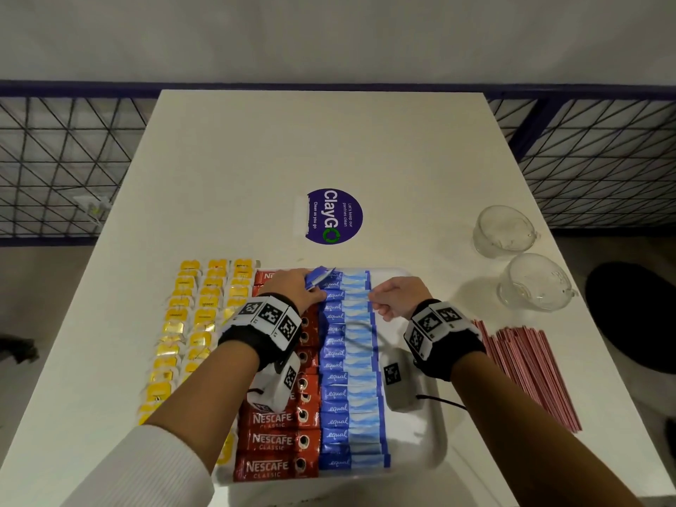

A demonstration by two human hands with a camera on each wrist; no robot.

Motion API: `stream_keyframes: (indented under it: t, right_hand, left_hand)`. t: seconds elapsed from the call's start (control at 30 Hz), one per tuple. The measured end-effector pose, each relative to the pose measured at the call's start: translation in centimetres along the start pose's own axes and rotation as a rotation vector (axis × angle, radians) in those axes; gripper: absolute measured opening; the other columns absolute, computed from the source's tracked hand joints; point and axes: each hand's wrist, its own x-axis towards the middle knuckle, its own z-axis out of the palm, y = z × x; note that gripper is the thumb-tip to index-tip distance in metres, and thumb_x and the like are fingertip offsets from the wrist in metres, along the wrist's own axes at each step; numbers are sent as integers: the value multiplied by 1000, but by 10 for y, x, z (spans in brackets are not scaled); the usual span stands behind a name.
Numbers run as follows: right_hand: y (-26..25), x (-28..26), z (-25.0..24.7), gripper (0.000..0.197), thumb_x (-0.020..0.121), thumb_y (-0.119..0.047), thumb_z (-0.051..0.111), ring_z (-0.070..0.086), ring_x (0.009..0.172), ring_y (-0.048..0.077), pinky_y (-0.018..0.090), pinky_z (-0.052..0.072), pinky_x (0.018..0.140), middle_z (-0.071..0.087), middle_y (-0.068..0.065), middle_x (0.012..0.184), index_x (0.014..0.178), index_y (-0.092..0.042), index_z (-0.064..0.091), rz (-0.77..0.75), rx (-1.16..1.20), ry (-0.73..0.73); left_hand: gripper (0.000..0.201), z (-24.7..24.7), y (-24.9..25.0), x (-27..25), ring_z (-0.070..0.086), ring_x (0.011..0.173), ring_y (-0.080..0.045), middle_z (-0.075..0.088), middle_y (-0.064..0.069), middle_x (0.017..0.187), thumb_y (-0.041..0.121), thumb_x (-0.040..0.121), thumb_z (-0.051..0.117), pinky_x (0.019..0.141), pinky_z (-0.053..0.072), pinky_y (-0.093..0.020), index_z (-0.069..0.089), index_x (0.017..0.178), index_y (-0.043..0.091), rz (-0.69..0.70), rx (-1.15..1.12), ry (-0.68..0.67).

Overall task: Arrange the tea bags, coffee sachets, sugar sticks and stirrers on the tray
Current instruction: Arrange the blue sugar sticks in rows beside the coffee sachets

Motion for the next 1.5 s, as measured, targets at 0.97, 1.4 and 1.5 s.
stream_keyframes:
  t: [0.97,1.4,1.5]
  right_hand:
    - [-30,-17,-3,26,83,-28,67,54,63,11,24,46,61,57,-4,79,108,-23,61,-311,-99,-148]
    - [-22,-22,-10,4,86,-3,61,49,40,2,13,45,45,56,9,66,82,-3,61,-272,85,-116]
    - [-18,-23,-14,8,87,0,59,50,46,4,12,46,47,56,9,68,94,-1,60,-242,85,-149]
  left_hand:
    - [20,-10,11,-1,45,51,-7,47,5,62,38,90,56,44,33,-11,52,88,18,150,-145,-168]
    - [23,-10,7,-27,29,28,-3,47,7,43,30,94,51,34,26,-15,50,74,19,41,-673,-145]
    - [18,-7,4,-29,28,26,-3,43,10,31,26,94,51,33,25,-14,52,80,16,18,-659,-90]
